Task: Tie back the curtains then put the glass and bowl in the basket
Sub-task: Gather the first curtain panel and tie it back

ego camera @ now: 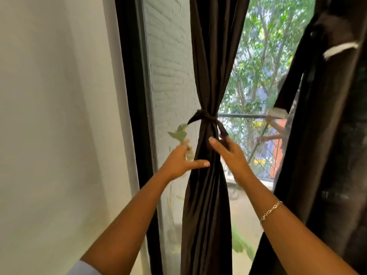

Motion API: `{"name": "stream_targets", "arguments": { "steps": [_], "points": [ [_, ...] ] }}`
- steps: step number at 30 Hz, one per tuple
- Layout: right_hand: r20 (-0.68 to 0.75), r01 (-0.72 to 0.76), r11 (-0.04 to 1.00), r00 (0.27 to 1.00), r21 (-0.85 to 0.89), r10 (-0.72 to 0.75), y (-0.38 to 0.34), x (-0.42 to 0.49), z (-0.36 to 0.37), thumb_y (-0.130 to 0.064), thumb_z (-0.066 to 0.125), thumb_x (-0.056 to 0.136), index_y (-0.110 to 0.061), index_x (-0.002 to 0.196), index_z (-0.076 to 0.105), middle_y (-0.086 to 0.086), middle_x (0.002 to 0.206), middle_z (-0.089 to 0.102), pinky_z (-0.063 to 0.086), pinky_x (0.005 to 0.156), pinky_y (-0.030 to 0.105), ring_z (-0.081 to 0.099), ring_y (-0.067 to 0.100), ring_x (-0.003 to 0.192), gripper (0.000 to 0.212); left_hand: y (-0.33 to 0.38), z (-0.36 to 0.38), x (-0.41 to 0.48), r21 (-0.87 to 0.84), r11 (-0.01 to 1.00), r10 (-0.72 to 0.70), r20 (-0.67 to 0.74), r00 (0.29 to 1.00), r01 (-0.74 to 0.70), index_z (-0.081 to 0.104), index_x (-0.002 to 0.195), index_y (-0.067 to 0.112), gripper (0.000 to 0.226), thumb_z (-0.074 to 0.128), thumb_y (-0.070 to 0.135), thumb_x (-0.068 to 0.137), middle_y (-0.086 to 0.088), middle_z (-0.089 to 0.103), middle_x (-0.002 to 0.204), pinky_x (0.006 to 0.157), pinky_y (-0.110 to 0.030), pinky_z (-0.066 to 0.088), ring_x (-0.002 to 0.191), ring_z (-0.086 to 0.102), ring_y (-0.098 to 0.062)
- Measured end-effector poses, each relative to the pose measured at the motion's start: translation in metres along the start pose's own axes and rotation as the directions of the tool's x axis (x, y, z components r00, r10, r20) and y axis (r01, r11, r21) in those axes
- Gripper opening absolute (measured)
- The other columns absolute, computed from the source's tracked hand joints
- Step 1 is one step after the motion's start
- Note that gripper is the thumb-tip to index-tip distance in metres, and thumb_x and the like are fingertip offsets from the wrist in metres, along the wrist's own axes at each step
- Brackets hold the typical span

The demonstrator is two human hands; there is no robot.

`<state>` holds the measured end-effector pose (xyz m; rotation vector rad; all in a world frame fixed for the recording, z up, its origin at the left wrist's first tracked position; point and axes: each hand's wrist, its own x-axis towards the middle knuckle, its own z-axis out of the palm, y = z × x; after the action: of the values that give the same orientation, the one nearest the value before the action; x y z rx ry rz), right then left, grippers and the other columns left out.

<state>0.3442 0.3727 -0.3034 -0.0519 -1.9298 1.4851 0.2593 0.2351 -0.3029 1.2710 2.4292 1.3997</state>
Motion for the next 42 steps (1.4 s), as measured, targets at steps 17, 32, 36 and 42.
{"name": "stream_targets", "arguments": {
  "steps": [17,32,36,42],
  "points": [
    [-0.038,0.495,0.856,0.868,0.148,-0.495,-0.23,0.15,-0.023,-0.033,0.06,0.088,-0.02,0.133,0.045,-0.002,0.126,0.06,0.047,0.1,0.032,0.06,0.01,0.112,0.049,0.181,-0.085,0.1,0.0,0.724,0.633,-0.397,0.665,-0.69,0.024,0.144,0.022,0.085,0.069,0.043,0.075,0.007,0.038,0.143,0.106,-0.019,0.036,0.13,0.039,-0.002],
    [-0.234,0.449,0.721,0.739,-0.528,-0.632,-0.338,0.212,0.078,0.006,0.044,0.083,-0.017,0.147,-0.015,0.016,0.154,0.015,0.038,0.097,0.035,0.036,0.035,0.131,0.09,0.192,-0.17,0.126,0.098,0.625,0.69,-0.532,0.49,-0.774,0.016,0.146,0.016,0.075,0.034,-0.017,0.081,-0.005,0.04,0.145,0.109,-0.02,0.031,0.132,0.04,-0.016],
    [-0.22,0.436,0.719,0.751,-0.541,-0.622,-0.362,0.224,0.149,0.005,0.044,0.087,-0.014,0.148,-0.013,0.021,0.155,0.005,0.034,0.103,0.036,0.031,0.036,0.135,0.085,0.165,-0.243,0.127,0.108,0.599,0.7,-0.551,0.454,-0.793,0.02,0.142,0.022,0.076,0.035,-0.007,0.073,0.017,0.04,0.13,0.095,0.001,0.029,0.121,0.039,0.004],
    [-0.121,0.46,0.698,0.782,-0.549,-0.611,-0.383,0.248,0.271,0.0,0.044,0.09,-0.009,0.147,-0.014,0.03,0.152,0.004,0.032,0.104,0.034,0.03,0.039,0.135,0.082,0.108,-0.348,0.114,0.082,0.609,0.652,-0.617,0.44,-0.789,0.02,0.134,0.031,0.067,0.055,0.045,0.077,0.029,0.035,0.121,0.092,-0.01,0.036,0.118,0.044,0.005]
  ]
}}
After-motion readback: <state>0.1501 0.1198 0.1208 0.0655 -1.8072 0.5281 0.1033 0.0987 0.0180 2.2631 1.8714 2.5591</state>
